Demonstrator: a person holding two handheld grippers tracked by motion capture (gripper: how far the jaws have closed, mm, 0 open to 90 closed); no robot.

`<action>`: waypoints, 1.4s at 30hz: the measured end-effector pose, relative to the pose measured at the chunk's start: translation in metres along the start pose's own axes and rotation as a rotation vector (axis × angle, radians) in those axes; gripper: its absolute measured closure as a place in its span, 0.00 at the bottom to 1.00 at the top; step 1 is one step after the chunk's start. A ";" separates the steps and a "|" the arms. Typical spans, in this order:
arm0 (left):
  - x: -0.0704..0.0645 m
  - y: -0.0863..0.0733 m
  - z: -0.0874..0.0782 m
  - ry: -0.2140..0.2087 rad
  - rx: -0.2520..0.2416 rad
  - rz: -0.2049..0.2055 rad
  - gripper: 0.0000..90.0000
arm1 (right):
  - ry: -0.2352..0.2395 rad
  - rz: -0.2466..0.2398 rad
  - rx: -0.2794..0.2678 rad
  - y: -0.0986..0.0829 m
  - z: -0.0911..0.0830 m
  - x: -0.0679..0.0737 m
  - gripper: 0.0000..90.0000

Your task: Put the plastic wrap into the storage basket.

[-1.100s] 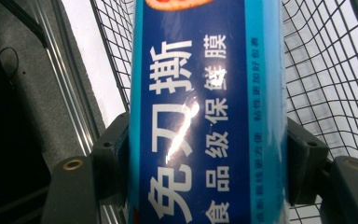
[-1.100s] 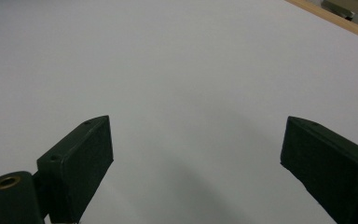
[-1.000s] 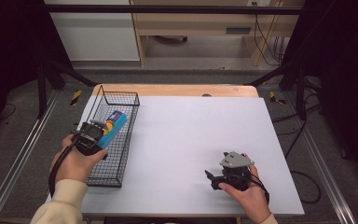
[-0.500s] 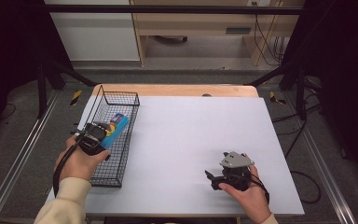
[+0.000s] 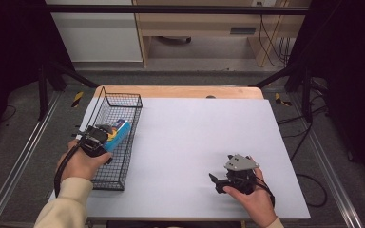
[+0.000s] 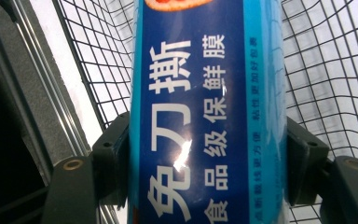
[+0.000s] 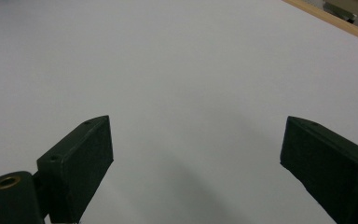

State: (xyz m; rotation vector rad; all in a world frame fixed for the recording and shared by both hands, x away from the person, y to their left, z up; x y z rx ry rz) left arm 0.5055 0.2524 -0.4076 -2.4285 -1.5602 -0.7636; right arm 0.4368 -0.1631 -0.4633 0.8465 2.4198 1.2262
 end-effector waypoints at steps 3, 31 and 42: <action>-0.001 0.001 0.001 -0.002 0.011 0.018 0.35 | 0.000 -0.001 0.002 0.000 0.000 0.000 0.11; -0.004 0.009 0.011 -0.036 0.057 0.033 0.35 | 0.002 0.005 0.010 -0.002 0.002 -0.002 0.11; -0.005 0.008 0.009 -0.022 0.029 0.038 0.35 | 0.007 0.005 0.018 -0.003 0.003 -0.001 0.10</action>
Point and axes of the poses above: each handheld gripper's, and its own axes: z roughly forward along the jaws, y roughly out of its top, x roughly to its left, the point moved 3 cm from there along z, roughly forward along the jaws, and after that the axes turned 14 degrees about y, right-handed, at the moved point
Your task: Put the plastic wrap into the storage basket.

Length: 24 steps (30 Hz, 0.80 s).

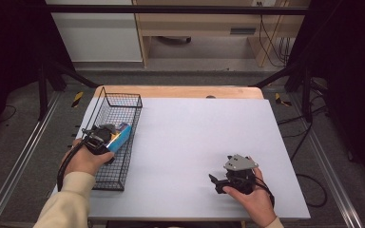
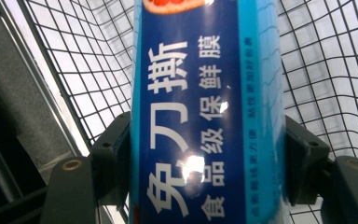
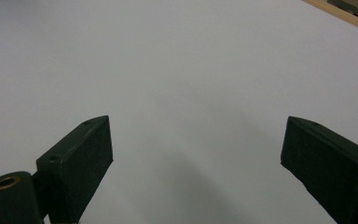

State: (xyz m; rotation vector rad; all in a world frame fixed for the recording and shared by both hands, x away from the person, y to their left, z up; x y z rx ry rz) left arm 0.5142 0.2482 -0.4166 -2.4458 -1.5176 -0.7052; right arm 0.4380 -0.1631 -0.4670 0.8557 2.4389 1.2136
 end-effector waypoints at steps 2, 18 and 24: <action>0.002 0.000 -0.004 0.012 -0.022 -0.002 0.34 | 0.000 -0.001 0.001 0.000 0.000 0.000 0.10; 0.018 0.001 -0.033 0.034 -0.145 -0.039 0.24 | 0.004 -0.002 0.005 0.000 0.001 0.000 0.10; 0.016 0.000 -0.037 0.028 -0.169 -0.038 0.21 | 0.004 -0.002 0.007 -0.001 0.001 0.000 0.10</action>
Point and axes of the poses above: each handheld gripper's, and its own axes: z roughly forward along the jaws, y roughly out of its top, x roughly to its left, the point moved 3 cm from there along z, roughly forward along the jaws, and after that the axes turned 14 degrees about y, right-handed, at the moved point
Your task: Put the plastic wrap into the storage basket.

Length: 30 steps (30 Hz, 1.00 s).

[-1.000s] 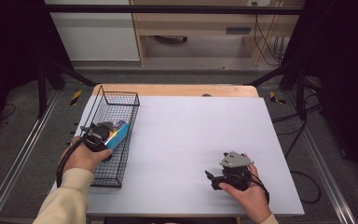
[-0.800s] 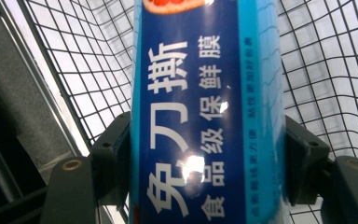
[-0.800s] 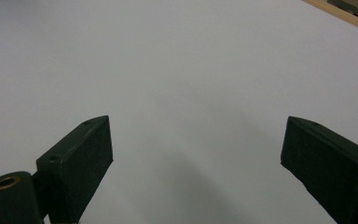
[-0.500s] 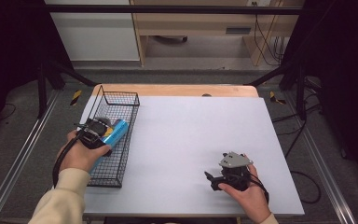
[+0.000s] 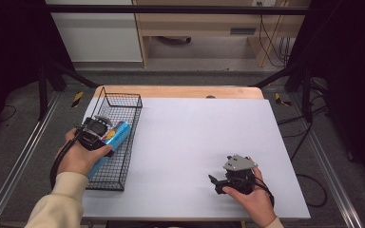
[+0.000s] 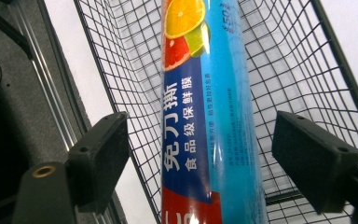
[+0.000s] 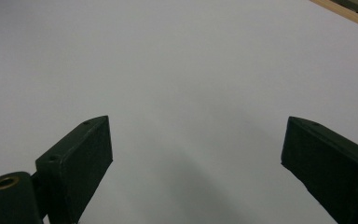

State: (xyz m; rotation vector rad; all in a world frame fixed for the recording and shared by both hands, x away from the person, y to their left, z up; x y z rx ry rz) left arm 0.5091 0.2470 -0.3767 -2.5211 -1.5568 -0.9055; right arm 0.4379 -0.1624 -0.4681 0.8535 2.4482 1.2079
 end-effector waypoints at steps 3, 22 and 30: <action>-0.001 0.001 -0.002 -0.004 -0.016 0.003 0.19 | 0.000 -0.001 0.001 0.000 0.000 0.000 0.10; -0.027 0.016 -0.025 -0.024 -0.134 0.061 0.10 | -0.006 0.006 -0.003 -0.001 -0.001 -0.001 0.10; -0.051 0.028 -0.049 -0.036 -0.234 0.105 0.09 | -0.010 0.010 -0.004 -0.001 -0.001 -0.001 0.09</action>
Point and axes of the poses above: each handheld gripper's, and its own axes: z roughly forward along the jaws, y roughly out of its top, x roughly to its left, the point moved 3 cm from there along z, roughly forward along the jaws, and after that the axes turned 14 degrees about y, right-handed, at the moved point
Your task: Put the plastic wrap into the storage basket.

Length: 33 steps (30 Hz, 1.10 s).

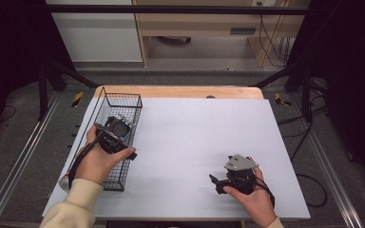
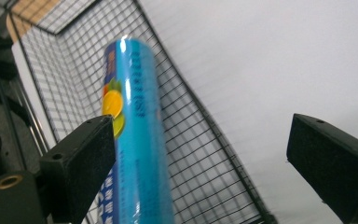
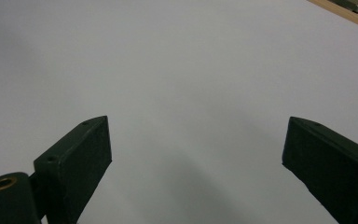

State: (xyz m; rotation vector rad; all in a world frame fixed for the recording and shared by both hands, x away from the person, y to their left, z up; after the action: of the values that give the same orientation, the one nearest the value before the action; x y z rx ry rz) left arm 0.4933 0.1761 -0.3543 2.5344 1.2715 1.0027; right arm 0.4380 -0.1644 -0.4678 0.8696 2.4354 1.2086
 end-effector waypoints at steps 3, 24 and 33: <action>-0.008 0.007 -0.006 -0.007 -0.042 0.001 0.09 | 0.000 0.003 -0.003 0.000 -0.001 0.000 0.09; -0.073 0.031 -0.008 -0.103 -0.306 -0.103 0.06 | -0.018 0.033 -0.035 -0.002 -0.009 -0.011 0.05; -0.121 0.018 0.033 -0.179 -0.281 -0.123 0.06 | -0.021 0.036 -0.028 -0.004 -0.008 -0.012 0.05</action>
State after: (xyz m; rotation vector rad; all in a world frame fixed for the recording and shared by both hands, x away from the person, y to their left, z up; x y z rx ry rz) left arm 0.4750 0.0791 -0.4333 2.2482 1.1322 0.8405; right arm 0.4414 -0.1791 -0.4662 0.9172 2.3904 1.2365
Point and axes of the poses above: each handheld gripper's, and its own axes: z roughly forward along the jaws, y roughly out of its top, x roughly to its left, the point moved 3 cm from there along z, roughly forward along the jaws, and after that the axes turned 14 degrees about y, right-handed, at the moved point
